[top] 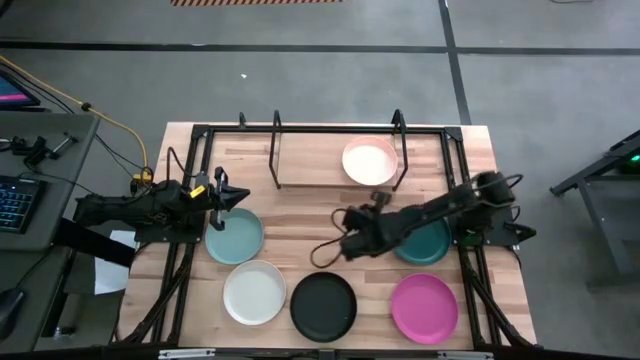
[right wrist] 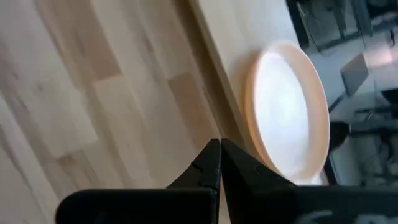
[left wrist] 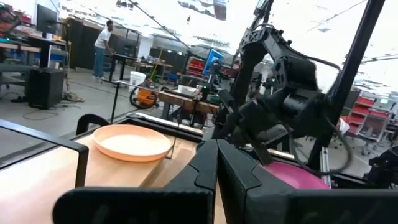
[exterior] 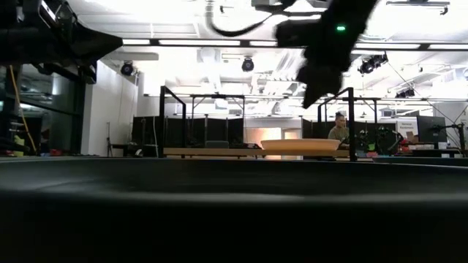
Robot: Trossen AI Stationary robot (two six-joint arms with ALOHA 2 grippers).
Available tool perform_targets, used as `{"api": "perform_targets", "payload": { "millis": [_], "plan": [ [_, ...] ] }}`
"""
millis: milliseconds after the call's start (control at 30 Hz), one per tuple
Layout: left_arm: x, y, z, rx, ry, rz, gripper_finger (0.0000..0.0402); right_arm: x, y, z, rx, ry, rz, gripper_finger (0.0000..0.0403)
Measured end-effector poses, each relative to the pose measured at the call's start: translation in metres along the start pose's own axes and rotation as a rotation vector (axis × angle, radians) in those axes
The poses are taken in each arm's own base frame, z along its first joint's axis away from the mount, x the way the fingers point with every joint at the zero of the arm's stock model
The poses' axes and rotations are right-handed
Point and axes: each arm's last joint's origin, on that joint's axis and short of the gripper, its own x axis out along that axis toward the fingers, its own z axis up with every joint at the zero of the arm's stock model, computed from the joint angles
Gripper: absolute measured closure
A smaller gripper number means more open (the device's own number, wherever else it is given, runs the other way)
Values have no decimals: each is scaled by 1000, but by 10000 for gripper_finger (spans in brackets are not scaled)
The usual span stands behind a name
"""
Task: Place and stack plates onto a shelf
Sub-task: Stack the light blue plate on top of the light orange plate on the shelf
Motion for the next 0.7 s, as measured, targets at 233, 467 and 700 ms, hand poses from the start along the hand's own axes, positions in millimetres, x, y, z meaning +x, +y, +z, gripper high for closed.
{"api": "perform_targets", "payload": {
  "millis": [233, 467, 700],
  "plan": [
    [0, 0, 0, 15, -3, 0, 401, -8, -36, -43, 273, -173, 277, 403],
    [1, -1, 2, 11, -18, -4, 401, -15, -58, -46, 445, -621, 492, 403],
    [8, -7, -5, 12, 56, -73, 373, 0, -64, -52, 473, -692, 493, 403]
  ]
}}
